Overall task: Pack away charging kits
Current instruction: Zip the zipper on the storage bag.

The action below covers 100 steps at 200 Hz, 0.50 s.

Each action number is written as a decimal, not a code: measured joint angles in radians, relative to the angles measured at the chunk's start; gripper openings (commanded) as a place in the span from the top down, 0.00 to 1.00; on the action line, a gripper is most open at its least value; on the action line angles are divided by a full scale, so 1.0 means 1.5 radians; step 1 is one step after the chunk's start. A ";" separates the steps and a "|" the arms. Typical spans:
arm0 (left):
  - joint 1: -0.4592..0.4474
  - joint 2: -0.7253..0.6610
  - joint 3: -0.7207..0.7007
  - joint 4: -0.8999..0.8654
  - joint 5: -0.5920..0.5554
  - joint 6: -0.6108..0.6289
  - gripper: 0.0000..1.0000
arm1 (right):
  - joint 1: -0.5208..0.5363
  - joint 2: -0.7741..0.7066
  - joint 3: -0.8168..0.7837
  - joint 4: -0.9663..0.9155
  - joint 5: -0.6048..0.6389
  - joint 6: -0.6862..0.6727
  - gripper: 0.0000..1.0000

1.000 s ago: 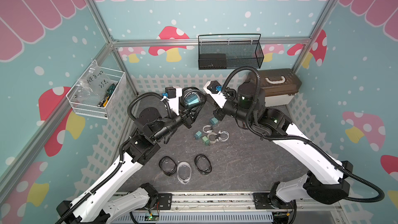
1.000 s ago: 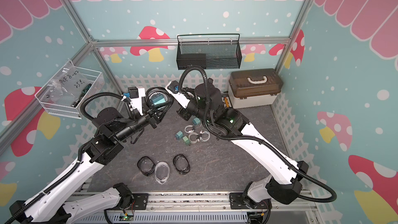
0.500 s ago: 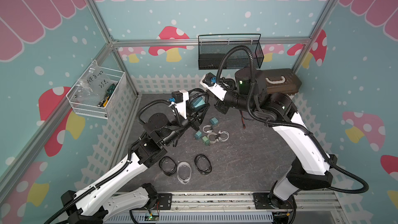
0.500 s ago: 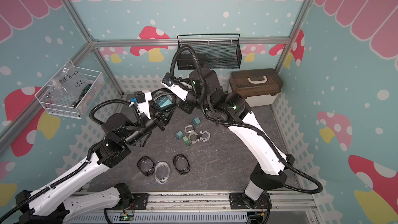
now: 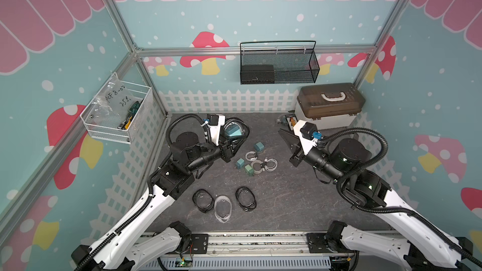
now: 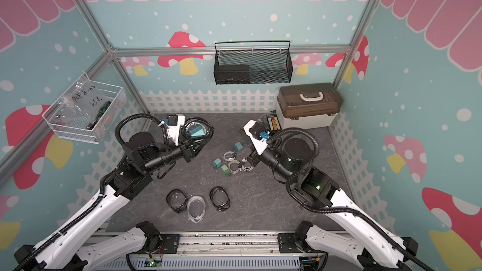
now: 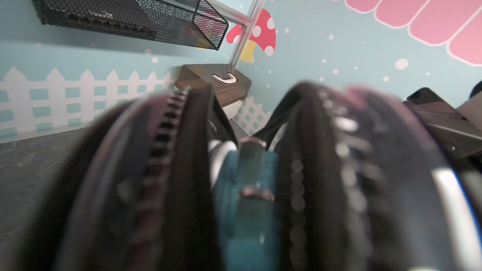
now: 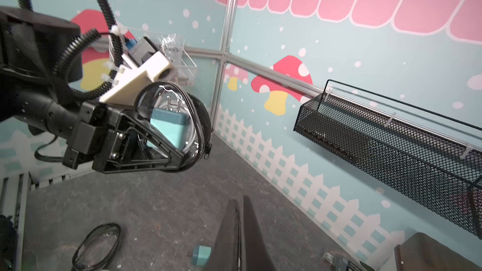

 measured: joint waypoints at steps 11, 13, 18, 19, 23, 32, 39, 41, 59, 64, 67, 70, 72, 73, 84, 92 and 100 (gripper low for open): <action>0.000 0.002 0.010 0.004 0.021 -0.006 1.00 | 0.000 0.003 -0.010 0.011 0.001 0.019 0.81; 0.000 0.002 0.012 0.005 0.025 -0.006 1.00 | 0.000 0.004 -0.011 0.012 0.001 0.023 0.78; 0.000 0.003 0.017 0.007 0.036 -0.007 1.00 | 0.000 0.008 -0.013 0.013 0.001 0.031 0.71; 0.000 0.004 0.018 0.007 0.039 -0.007 1.00 | 0.000 0.009 -0.014 0.013 0.001 0.031 0.70; 0.000 0.004 0.021 0.009 0.046 -0.007 1.00 | 0.000 0.013 -0.015 0.011 -0.002 0.043 0.65; 0.000 0.005 0.027 0.014 0.064 -0.007 1.00 | 0.000 0.018 -0.016 0.007 -0.008 0.053 0.52; 0.000 0.005 0.030 0.018 0.078 -0.005 1.00 | 0.000 0.019 -0.016 0.004 -0.018 0.066 0.46; 0.000 0.005 0.030 0.018 0.081 -0.005 1.00 | 0.000 0.019 -0.016 0.003 -0.020 0.069 0.45; 0.000 0.006 0.031 0.022 0.113 0.003 1.00 | 0.000 0.009 -0.016 0.006 -0.055 0.100 0.27; 0.000 0.006 0.031 0.022 0.123 0.005 1.00 | 0.000 0.006 -0.016 0.007 -0.067 0.112 0.24; 0.000 0.007 0.031 0.023 0.131 0.007 1.00 | 0.000 0.004 -0.016 0.009 -0.073 0.114 0.22; 0.000 0.008 0.031 0.024 0.137 0.009 1.00 | 0.000 0.002 -0.016 0.010 -0.079 0.124 0.20; 0.000 0.008 0.031 0.024 0.141 0.010 1.00 | 0.000 0.001 -0.016 0.013 -0.082 0.122 0.19; 0.000 0.009 0.031 0.024 0.143 0.010 1.00 | 0.000 0.000 -0.016 0.013 -0.086 0.123 0.18; 0.000 0.011 0.031 0.029 0.169 0.015 1.00 | 0.000 -0.005 -0.016 0.025 -0.109 0.141 0.10; 0.000 0.012 0.031 0.032 0.188 0.020 1.00 | 0.000 -0.007 -0.017 0.035 -0.128 0.149 0.06; -0.001 0.013 0.031 0.034 0.203 0.026 1.00 | 0.000 -0.008 -0.017 0.045 -0.148 0.159 0.02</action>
